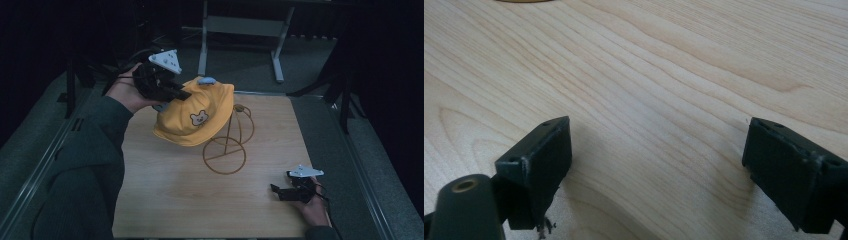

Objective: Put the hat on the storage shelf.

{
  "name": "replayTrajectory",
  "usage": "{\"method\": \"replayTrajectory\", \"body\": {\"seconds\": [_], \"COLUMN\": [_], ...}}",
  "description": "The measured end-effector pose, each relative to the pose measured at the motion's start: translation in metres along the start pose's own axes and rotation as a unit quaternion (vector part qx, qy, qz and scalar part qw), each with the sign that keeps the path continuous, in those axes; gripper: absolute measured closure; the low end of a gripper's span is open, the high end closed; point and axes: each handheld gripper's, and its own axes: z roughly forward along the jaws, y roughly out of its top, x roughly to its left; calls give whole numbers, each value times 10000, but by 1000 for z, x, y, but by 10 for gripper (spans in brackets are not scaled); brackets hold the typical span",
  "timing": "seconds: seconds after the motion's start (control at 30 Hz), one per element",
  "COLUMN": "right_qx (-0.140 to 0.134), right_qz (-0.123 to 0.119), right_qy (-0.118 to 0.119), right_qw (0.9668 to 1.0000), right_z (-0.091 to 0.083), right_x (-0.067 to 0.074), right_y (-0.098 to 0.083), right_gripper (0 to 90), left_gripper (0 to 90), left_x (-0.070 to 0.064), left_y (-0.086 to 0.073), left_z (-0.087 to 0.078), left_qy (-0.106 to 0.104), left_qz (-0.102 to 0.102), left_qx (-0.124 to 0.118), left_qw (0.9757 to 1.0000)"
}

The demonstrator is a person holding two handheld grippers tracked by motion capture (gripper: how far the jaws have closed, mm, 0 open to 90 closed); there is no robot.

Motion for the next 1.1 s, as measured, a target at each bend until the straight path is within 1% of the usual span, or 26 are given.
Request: {"method": "replayTrajectory", "body": {"seconds": [0.1,0.2,0.27,0.33,0.5,0.57,0.67,0.77,0.87,0.97,1.1], "right_qx": [-9,0,0,-2,-2,-6,-7,-3,3,3,3], "right_qz": [-1,-9,-9,-17,-21,-28,-27,-15,-2,-3,-2], "right_qy": [3,1,1,-1,-3,-5,-4,-3,2,3,4], "right_qw": [10000,10000,10000,10000,10000,10000,10000,10000,10000,10000,10000], "right_z": [0,0,0,0,0,0,0,0,0,0,0], "right_x": [0,0,0,0,0,0,0,0,0,0,0], "right_y": [0,0,0,0,0,0,0,0,0,0,0], "right_gripper": [123,123,123,123,123,123,123,123,123,123,123], "left_gripper": [808,808,808,808,807,800,789,782,775,768,744], "left_x": [2,2,0,0,1,1,1,2,4,4,1], "left_y": [3,8,12,16,27,31,38,44,51,59,65], "left_z": [2,7,10,13,24,30,41,53,68,83,102], "left_qy": [-10,-29,-76,-71,-108,-101,-155,-196,-219,-289,-265], "left_qz": [-52,-6,44,67,63,49,53,-9,-36,-64,-40], "left_qx": [-88,-70,-101,-72,-87,-67,-38,-49,86,133,262], "left_qw": [9999,10000,9999,9999,9999,9999,9999,9998,9997,9995,9993]}}
